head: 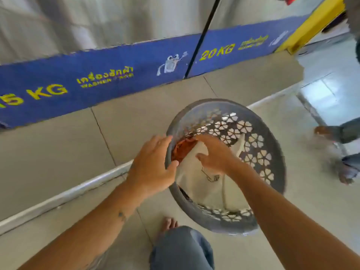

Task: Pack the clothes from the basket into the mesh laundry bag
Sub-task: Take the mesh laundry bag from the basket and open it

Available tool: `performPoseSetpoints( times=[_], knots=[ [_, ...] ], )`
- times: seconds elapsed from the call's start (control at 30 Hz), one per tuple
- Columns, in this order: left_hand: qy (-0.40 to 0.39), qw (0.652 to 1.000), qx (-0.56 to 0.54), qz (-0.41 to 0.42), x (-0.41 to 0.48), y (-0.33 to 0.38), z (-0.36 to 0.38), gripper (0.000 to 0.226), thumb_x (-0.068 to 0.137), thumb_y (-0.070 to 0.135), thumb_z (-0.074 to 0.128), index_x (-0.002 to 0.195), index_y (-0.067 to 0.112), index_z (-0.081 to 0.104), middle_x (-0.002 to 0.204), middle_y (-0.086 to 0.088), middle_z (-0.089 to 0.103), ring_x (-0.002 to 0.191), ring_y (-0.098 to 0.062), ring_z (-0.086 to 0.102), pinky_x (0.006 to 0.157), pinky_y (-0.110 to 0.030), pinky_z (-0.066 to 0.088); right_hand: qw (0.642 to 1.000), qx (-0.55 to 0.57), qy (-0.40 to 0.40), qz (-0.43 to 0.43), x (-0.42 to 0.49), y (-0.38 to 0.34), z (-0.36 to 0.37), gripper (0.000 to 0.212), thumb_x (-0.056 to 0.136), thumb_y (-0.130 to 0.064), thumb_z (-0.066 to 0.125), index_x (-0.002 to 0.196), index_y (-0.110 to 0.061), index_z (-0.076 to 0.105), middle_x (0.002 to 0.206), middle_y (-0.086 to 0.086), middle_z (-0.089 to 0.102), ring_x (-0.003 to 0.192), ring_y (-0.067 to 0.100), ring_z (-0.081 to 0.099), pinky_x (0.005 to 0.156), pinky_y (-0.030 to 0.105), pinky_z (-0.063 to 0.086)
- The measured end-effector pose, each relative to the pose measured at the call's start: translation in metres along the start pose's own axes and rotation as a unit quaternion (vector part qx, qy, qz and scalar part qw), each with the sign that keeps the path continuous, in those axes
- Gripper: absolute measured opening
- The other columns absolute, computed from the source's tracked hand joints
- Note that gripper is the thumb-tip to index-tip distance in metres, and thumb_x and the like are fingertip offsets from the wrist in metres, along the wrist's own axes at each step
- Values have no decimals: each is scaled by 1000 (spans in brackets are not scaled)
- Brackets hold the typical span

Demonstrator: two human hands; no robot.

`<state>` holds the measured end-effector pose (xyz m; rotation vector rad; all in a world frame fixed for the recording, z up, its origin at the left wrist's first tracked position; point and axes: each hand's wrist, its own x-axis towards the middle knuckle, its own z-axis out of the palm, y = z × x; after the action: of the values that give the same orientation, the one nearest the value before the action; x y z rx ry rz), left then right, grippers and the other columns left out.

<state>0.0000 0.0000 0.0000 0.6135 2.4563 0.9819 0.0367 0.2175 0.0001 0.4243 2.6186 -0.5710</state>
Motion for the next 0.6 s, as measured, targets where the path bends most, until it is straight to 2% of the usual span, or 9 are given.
performPoseSetpoints(
  times=[0.07,0.13,0.27,0.33,0.4,0.43,0.5,0.53,0.6],
  knots=[
    [35,993,74,82,8,-13,16,70,81,42,54,144,18,37,149,-3,36,135,-24,37,109,-43,38,998,-52,23,18,7,22,14,65,91,-32,66,150,-31,39,153,5,44,142,28,40,116,45,35],
    [76,982,120,126,14,-23,28,68,82,42,55,143,16,39,150,-6,35,134,-26,38,104,-44,43,993,-83,62,51,5,45,18,66,90,-32,68,150,-30,40,153,4,42,142,30,38,116,52,35],
    [143,967,156,143,18,-30,44,65,81,37,50,140,11,45,146,-9,43,127,-28,47,94,-43,48,974,-98,172,105,-10,81,27,75,84,-37,70,150,-32,34,159,4,33,147,34,28,119,61,28],
    [160,961,177,138,15,-27,47,61,83,34,49,139,10,46,144,-9,45,125,-29,48,91,-44,49,968,-99,174,151,-21,91,29,89,83,-40,72,155,-32,21,165,7,19,151,40,18,119,63,25],
    [165,955,213,124,8,-20,49,55,87,31,49,138,10,46,145,-9,45,125,-29,47,91,-44,48,967,-50,147,202,-31,97,37,105,82,-38,75,159,-31,4,168,13,6,152,48,13,118,63,27],
    [166,951,234,117,4,-17,49,51,89,31,47,136,10,48,143,-8,47,123,-29,49,90,-43,48,967,-13,122,222,-37,100,42,111,82,-32,75,159,-32,-4,167,18,7,150,50,19,116,62,32],
    [165,944,266,108,-10,-9,49,42,93,30,44,129,10,53,134,-8,53,114,-28,53,83,-41,49,969,63,82,225,-49,102,53,115,81,-17,71,158,-32,-13,158,27,32,138,48,43,108,58,46],
    [160,942,276,102,-17,-6,49,39,93,29,44,127,11,54,131,-7,54,111,-27,54,81,-40,49,968,103,89,211,-54,102,58,111,82,-11,67,159,-29,-11,153,25,40,133,45,50,105,56,50],
    [156,938,292,103,-39,4,48,40,93,29,45,129,13,52,132,-5,51,112,-27,53,83,-40,47,965,143,136,171,-70,96,60,93,86,-4,60,161,-21,7,151,20,45,133,40,50,107,50,48]
  ],
)
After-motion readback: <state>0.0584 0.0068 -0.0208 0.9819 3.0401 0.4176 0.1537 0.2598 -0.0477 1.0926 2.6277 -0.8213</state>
